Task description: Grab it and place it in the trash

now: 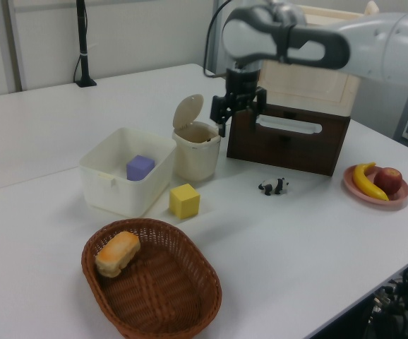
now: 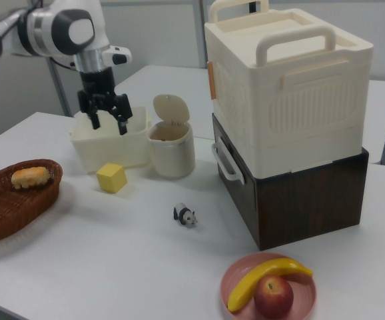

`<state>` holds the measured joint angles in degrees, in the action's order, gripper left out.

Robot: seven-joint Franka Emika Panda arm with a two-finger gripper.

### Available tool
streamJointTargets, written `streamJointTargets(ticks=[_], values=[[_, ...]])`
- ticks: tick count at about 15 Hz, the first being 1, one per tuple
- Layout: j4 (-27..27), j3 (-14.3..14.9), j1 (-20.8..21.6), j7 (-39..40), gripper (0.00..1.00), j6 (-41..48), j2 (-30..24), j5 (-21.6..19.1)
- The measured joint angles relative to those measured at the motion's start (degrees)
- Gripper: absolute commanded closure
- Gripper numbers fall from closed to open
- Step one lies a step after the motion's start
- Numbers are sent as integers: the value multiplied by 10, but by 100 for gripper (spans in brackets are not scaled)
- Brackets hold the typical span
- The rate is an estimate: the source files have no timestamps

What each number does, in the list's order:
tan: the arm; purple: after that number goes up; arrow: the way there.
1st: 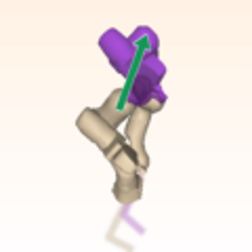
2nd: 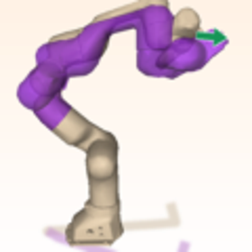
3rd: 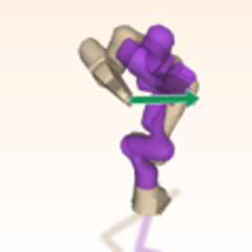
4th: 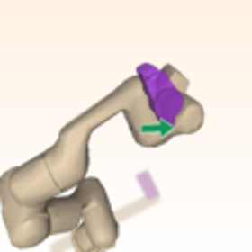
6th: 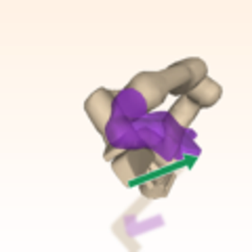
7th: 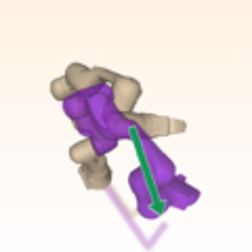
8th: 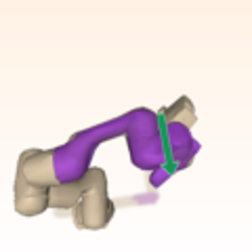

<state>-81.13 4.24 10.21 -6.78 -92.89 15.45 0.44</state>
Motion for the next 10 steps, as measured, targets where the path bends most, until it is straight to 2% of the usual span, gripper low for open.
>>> streamJointTargets(ticks=[4, 10], values=[[-1, 4, -32, 41, 0, 44, -39, -15], [-1, 4, -43, 42, 0, 44, -41, -16]])
